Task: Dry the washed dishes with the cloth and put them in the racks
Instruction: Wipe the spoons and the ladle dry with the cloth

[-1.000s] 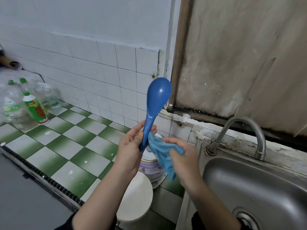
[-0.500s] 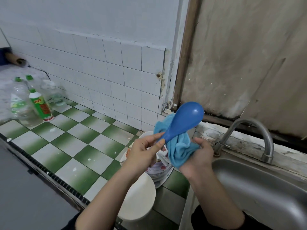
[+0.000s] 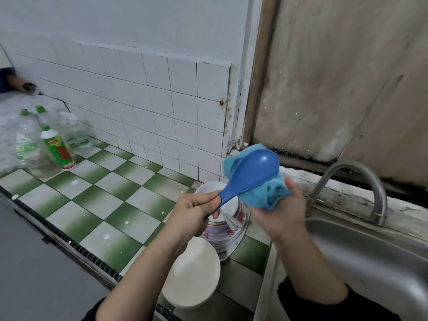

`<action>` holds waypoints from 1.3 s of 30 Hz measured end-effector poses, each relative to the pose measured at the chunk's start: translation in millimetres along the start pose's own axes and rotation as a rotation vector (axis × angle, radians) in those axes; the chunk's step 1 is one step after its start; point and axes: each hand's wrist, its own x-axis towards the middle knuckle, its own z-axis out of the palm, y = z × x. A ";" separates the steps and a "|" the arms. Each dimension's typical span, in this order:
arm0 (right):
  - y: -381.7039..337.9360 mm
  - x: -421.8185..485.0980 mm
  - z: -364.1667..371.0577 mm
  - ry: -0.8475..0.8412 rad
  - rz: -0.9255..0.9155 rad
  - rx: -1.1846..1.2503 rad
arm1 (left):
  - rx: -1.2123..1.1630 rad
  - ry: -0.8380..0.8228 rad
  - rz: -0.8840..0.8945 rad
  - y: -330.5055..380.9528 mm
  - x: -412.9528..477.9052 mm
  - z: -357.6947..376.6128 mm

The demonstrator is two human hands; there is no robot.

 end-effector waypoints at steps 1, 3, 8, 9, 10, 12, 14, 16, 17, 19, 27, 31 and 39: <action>6.9 -0.8 0.9 -0.014 0.050 -0.021 | 0.019 -0.008 0.007 0.9 0.3 1.6; 14.4 0.0 0.8 -0.015 0.107 -0.029 | 0.074 -0.018 0.019 1.1 0.1 1.2; -5.2 8.0 -2.4 0.059 -0.004 -0.043 | 0.101 -0.034 -0.010 -2.9 -3.6 -6.5; -10.7 9.1 -2.9 0.078 -0.038 -0.065 | 0.099 -0.027 -0.013 -4.0 -3.8 -8.5; -15.4 10.7 -4.0 0.093 -0.065 -0.080 | 0.100 -0.020 -0.018 -6.0 -3.6 -10.9; -22.1 10.7 -4.1 0.106 -0.094 -0.092 | 0.103 -0.015 -0.032 -9.9 -5.2 -17.0; -23.9 9.0 -5.0 0.088 -0.088 -0.125 | 0.102 -0.005 -0.056 -13.5 -7.4 -23.1; -21.7 4.8 -5.1 -0.011 -0.052 -0.148 | 0.095 0.016 -0.077 -15.1 -8.0 -26.8; -20.4 2.5 -5.3 -0.078 -0.026 -0.149 | 0.091 0.030 -0.078 -14.2 -8.2 -28.1; -17.3 -1.2 -4.2 -0.184 -0.001 -0.155 | 0.081 0.043 -0.070 -10.2 -8.1 -30.8; -7.3 -1.6 4.9 -0.124 -0.183 -0.831 | 0.138 0.041 0.008 1.2 -10.9 -31.3; -26.4 -0.3 1.2 -0.287 -0.043 -0.820 | 0.094 0.029 -0.041 -1.8 -10.7 -37.4; -45.2 -3.1 9.3 -0.298 -0.320 -1.255 | 0.071 -0.171 0.020 8.7 -13.5 -43.4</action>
